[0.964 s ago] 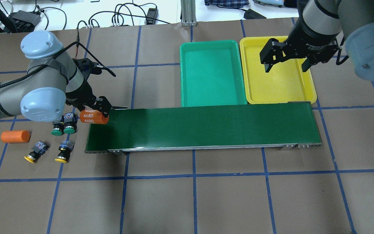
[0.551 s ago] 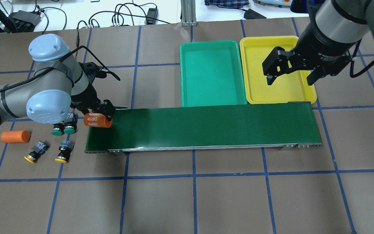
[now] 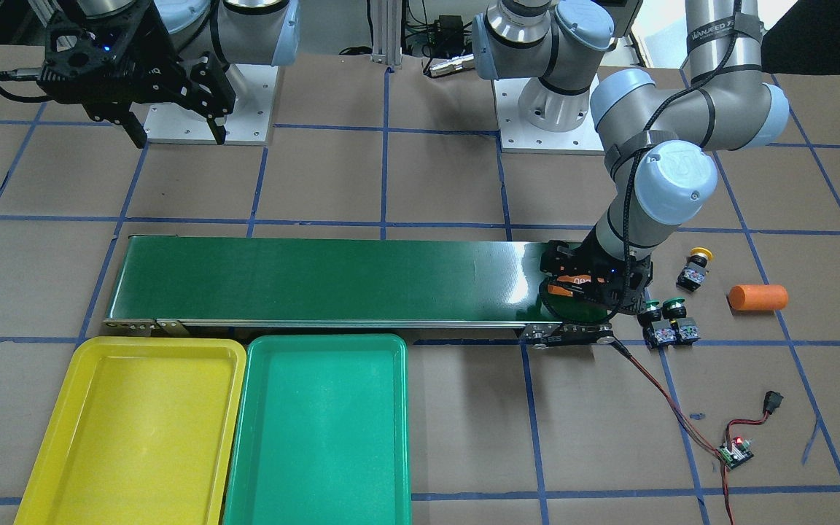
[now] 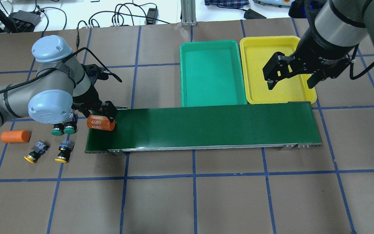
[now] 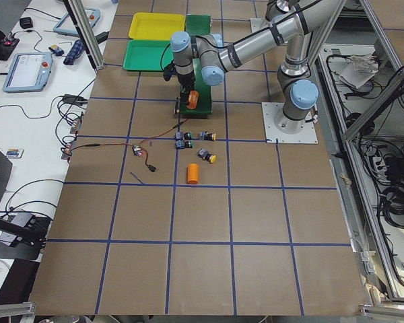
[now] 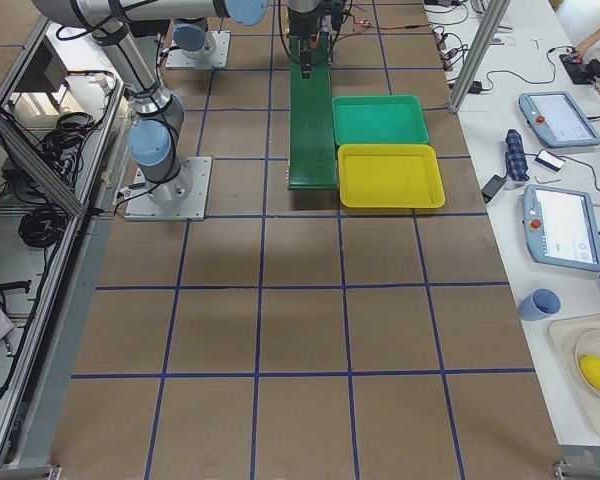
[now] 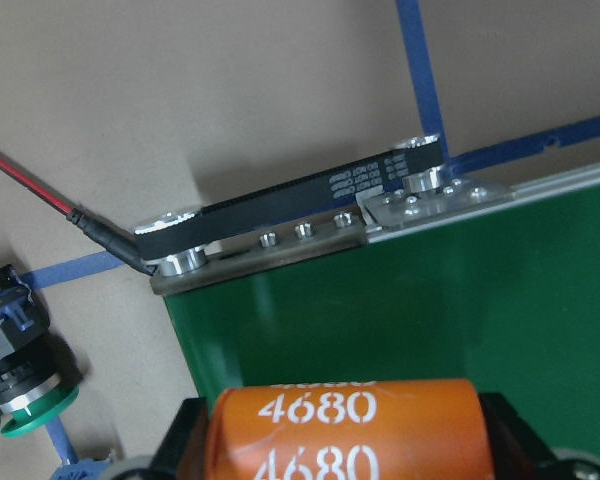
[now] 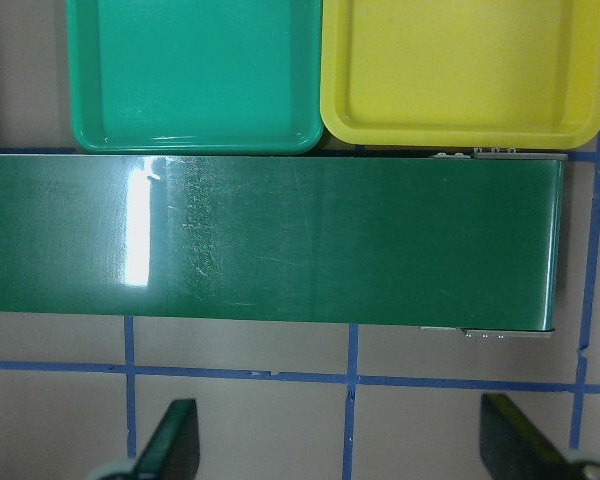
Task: Sort buttons by color to trays
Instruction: 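Carry the orange cylinder with the left gripper onto the belt and release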
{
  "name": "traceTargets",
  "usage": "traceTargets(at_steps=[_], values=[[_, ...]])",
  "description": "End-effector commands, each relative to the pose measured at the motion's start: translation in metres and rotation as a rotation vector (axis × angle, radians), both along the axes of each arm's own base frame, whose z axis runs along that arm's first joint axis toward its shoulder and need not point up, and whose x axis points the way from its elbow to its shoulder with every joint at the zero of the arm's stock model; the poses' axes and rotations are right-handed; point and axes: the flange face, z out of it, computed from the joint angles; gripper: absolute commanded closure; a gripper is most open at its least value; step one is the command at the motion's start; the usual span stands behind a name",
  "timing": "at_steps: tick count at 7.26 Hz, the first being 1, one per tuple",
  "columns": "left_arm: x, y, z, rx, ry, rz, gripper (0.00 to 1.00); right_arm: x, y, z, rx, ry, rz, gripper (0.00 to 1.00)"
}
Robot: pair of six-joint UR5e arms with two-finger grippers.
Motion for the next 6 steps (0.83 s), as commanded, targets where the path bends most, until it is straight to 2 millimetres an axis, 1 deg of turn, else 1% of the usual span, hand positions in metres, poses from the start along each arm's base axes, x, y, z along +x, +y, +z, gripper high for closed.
traceTargets(at_steps=[1, 2, 3, 4, 5, 6], values=[[-0.001, 0.004, 0.010, 0.003, 0.005, 0.001, 0.00, -0.001, -0.004, -0.007, 0.017, 0.002, 0.003, 0.00], [0.002, 0.001, 0.039, -0.043, -0.002, 0.005, 0.00, -0.001, -0.004, -0.006, 0.015, 0.004, 0.003, 0.00], [0.018, -0.011, 0.083, -0.074, -0.016, 0.030, 0.00, -0.001, -0.003, -0.006, 0.017, 0.004, 0.003, 0.00], [0.051, -0.025, 0.115, -0.077, -0.018, 0.075, 0.00, 0.000, -0.004, -0.008, 0.018, 0.003, 0.004, 0.00], [0.116, -0.033, 0.117, -0.075, -0.017, 0.171, 0.00, 0.000, -0.004, -0.007, 0.017, 0.004, 0.004, 0.00], [0.174, -0.030, 0.105, -0.067, -0.016, 0.183, 0.00, 0.000, -0.005, -0.007, 0.015, 0.007, 0.004, 0.00]])
